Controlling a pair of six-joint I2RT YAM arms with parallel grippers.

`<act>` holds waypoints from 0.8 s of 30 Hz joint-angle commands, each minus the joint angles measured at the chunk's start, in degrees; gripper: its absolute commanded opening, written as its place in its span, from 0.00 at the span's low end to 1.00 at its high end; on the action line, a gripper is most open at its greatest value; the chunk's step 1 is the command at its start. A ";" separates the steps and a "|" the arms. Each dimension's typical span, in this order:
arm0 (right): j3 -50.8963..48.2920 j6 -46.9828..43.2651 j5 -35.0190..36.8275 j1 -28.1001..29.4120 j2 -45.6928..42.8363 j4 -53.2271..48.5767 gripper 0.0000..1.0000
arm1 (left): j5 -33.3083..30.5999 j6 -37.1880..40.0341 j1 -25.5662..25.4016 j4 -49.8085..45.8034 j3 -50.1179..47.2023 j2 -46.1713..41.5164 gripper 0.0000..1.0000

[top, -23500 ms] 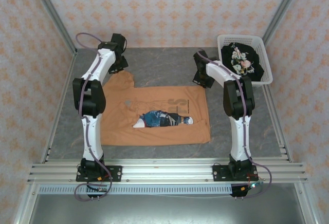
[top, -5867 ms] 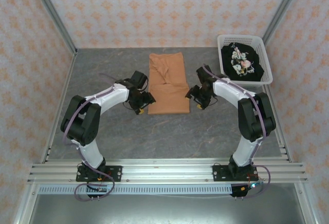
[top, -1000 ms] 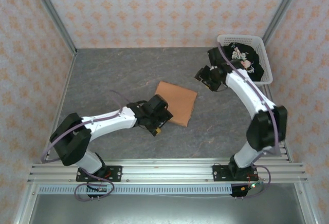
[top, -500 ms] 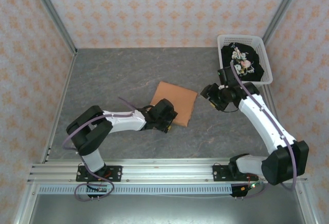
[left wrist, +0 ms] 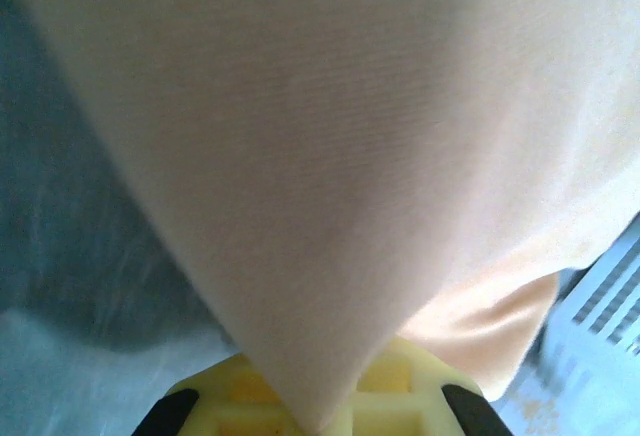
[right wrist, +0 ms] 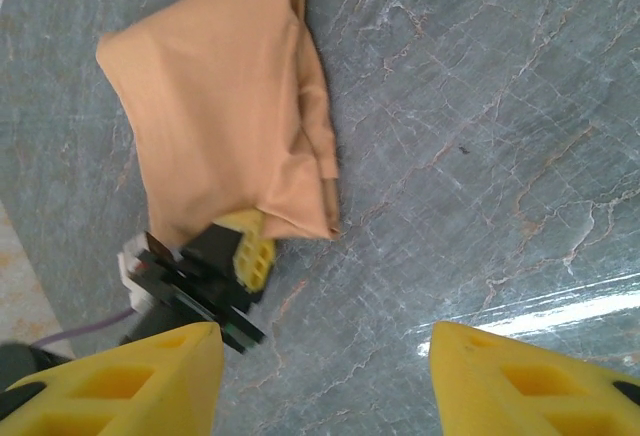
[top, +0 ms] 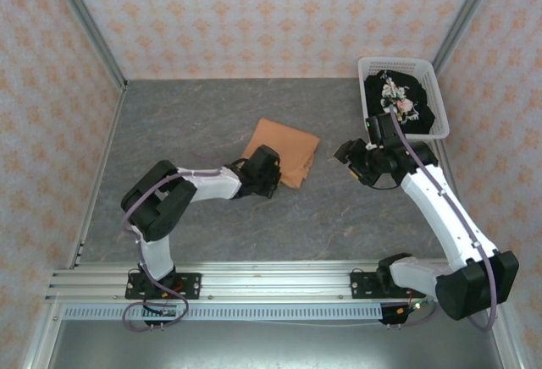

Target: Fold and stack the t-shirts

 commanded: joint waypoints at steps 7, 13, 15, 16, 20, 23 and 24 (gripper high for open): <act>-2.40 1.84 0.89 0.20 -2.59 -2.08 0.57 | 1.52 9.54 18.92 -2.52 1.59 0.46 0.00; -2.12 2.55 0.79 0.31 -1.17 -1.03 0.57 | 4.38 15.15 31.55 -3.04 3.90 2.21 0.00; -1.56 2.53 0.87 0.41 -0.46 -0.94 0.57 | 6.58 18.60 35.64 -4.51 6.54 3.47 0.00; -1.30 2.46 0.89 0.42 -0.09 -0.92 0.57 | 7.57 20.59 37.55 -5.93 8.38 5.54 0.00; -0.23 2.12 0.71 0.61 1.56 -0.72 0.57 | 10.58 26.68 43.85 -9.47 15.49 10.26 0.00; 0.21 2.11 0.57 0.91 3.64 -0.13 0.57 | 11.52 28.06 46.91 -11.57 20.68 13.99 0.00; 0.33 2.14 0.54 0.96 4.17 -0.02 0.57 | 11.69 28.32 47.44 -11.94 22.06 15.02 0.00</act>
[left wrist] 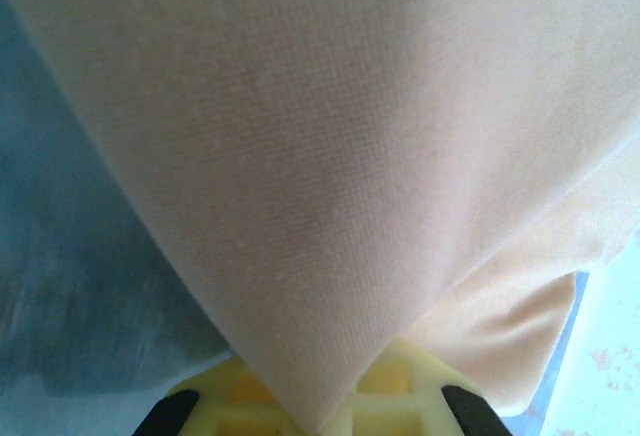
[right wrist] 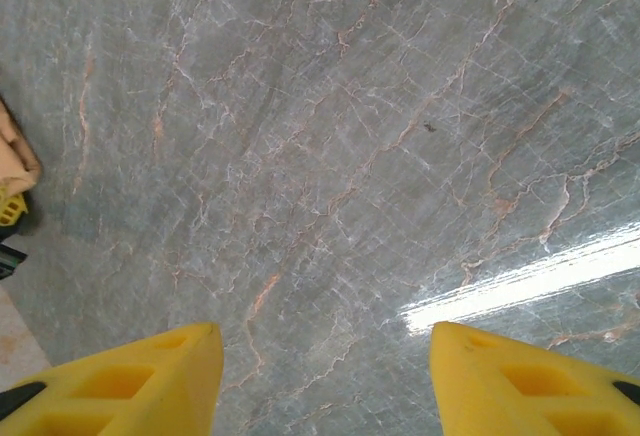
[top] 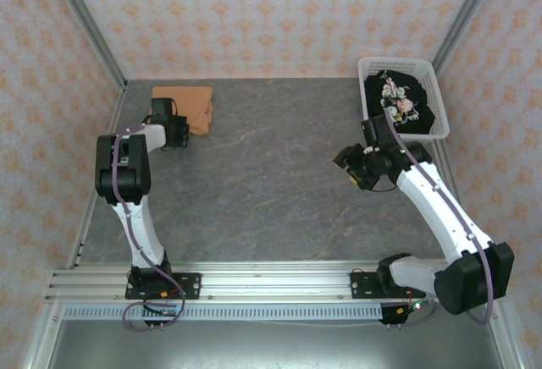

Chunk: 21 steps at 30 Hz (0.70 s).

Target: Fold and stack the t-shirts

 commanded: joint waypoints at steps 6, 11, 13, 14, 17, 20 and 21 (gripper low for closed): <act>3.74 -0.01 0.46 1.26 4.51 1.34 0.57 | 1.65 5.59 2.45 -7.61 12.31 7.97 0.00; 4.45 -0.58 -0.59 1.51 5.62 3.63 0.57 | 1.58 3.41 2.43 -5.53 12.39 8.19 0.03; 4.39 -0.76 -1.31 1.62 5.29 5.37 0.57 | 1.26 4.22 2.36 -7.01 12.16 6.09 0.25; 4.49 -0.80 -1.51 1.68 5.20 5.96 0.57 | 0.84 4.96 2.32 -8.54 12.00 4.57 0.35; 4.76 -0.87 -1.74 1.60 5.49 6.79 0.57 | -2.04 8.67 2.21 -14.77 11.09 -1.63 0.47; 4.90 -1.07 -2.52 1.64 6.02 7.60 0.57 | -4.99 12.10 2.92 -20.25 9.12 -8.28 0.48; 4.78 -1.15 -2.65 1.68 5.94 8.06 0.57 | -5.42 12.91 3.33 -20.86 8.10 -10.90 0.48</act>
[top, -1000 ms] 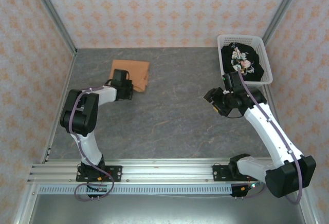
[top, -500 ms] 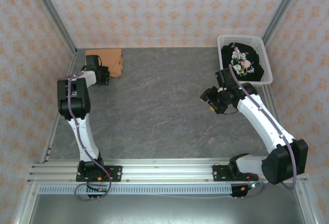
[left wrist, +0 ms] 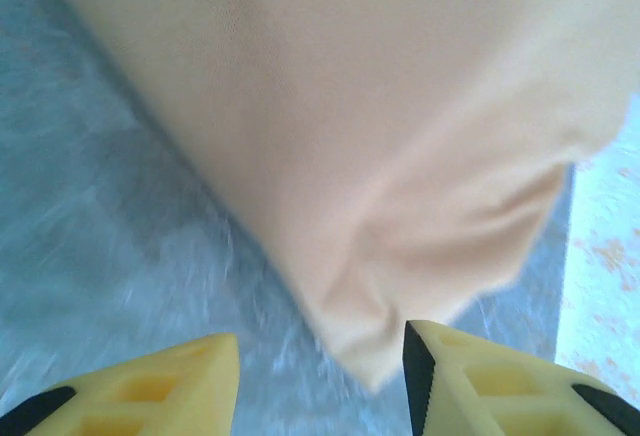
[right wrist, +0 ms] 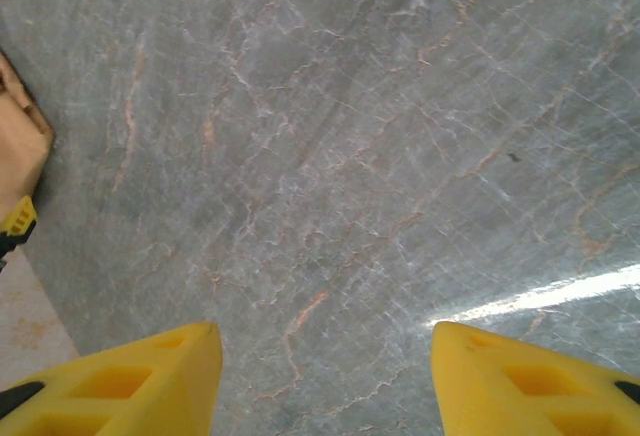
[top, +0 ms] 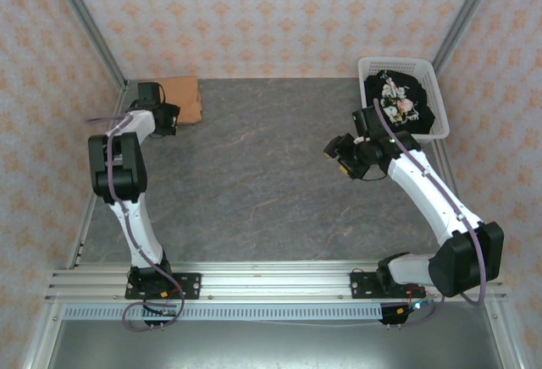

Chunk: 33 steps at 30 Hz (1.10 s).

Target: Fold and stack the t-shirts

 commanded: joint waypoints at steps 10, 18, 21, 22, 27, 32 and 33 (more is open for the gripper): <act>-7.37 -6.20 18.37 0.53 -18.92 19.78 0.99 | -5.18 15.16 2.96 -16.86 -8.88 -30.19 1.00; -6.23 -11.88 26.05 -0.96 -22.18 8.38 0.99 | -15.21 13.98 -7.35 -15.75 -24.59 -50.31 1.00; -8.97 -13.17 26.68 -0.98 -24.20 10.79 0.99 | -23.44 18.16 -13.88 -20.78 -25.61 -54.21 1.00; -9.09 -11.98 30.23 -0.97 -24.53 9.52 0.99 | -31.51 18.65 -17.23 -25.19 -24.82 -54.92 1.00; -13.29 -15.89 48.32 -1.00 -21.59 12.25 0.99 | -55.20 32.21 -27.04 -17.15 -36.86 -64.72 1.00; -35.82 -36.11 54.76 -1.24 -22.97 52.55 0.99 | -55.72 56.24 -26.51 10.19 -55.59 -69.61 1.00; -38.84 -38.59 55.42 -1.67 -21.00 57.13 0.99 | -52.33 58.60 -25.40 14.92 -58.08 -68.77 1.00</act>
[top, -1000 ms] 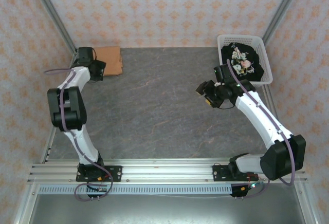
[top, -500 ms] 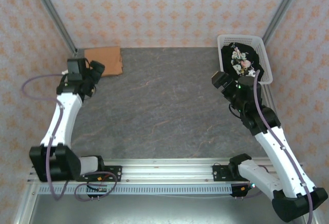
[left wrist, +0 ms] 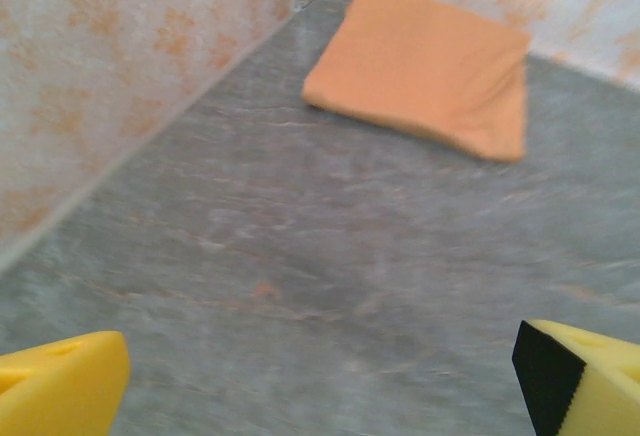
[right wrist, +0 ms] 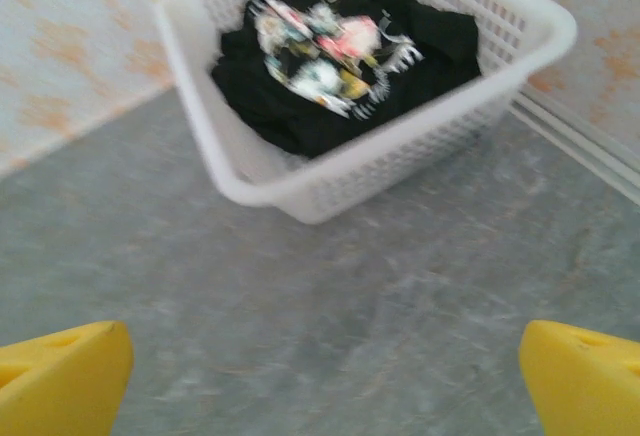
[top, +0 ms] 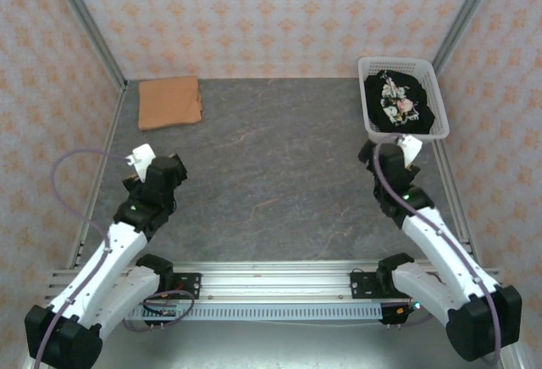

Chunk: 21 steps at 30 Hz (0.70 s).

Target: Fold and stack the t-shirts

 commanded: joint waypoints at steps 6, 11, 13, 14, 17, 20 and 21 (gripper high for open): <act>-9.46 -17.95 2.92 -4.88 14.03 31.04 0.99 | 6.71 16.47 9.45 33.90 -8.97 16.02 1.00; -11.25 -17.53 -3.05 -9.25 22.95 43.25 0.99 | 12.04 17.13 13.65 44.37 -7.21 26.49 1.00; -9.81 -19.05 -5.88 -10.46 25.50 44.95 0.99 | 14.69 17.45 15.09 48.01 -6.20 29.50 1.00; -9.26 -19.87 -6.07 -10.67 26.73 45.65 0.99 | 15.86 17.05 15.72 50.06 -6.00 30.87 1.00; -10.34 -20.07 -9.69 -13.02 29.49 51.40 0.99 | 19.74 16.13 16.85 53.38 -5.70 34.20 1.00; -15.01 -18.15 -10.90 -14.87 33.77 62.80 0.99 | 20.97 18.17 15.74 60.24 -10.27 33.23 1.00; -16.21 -18.41 -10.90 -14.93 35.28 67.03 0.99 | 19.86 18.82 14.91 65.76 -12.97 33.59 1.00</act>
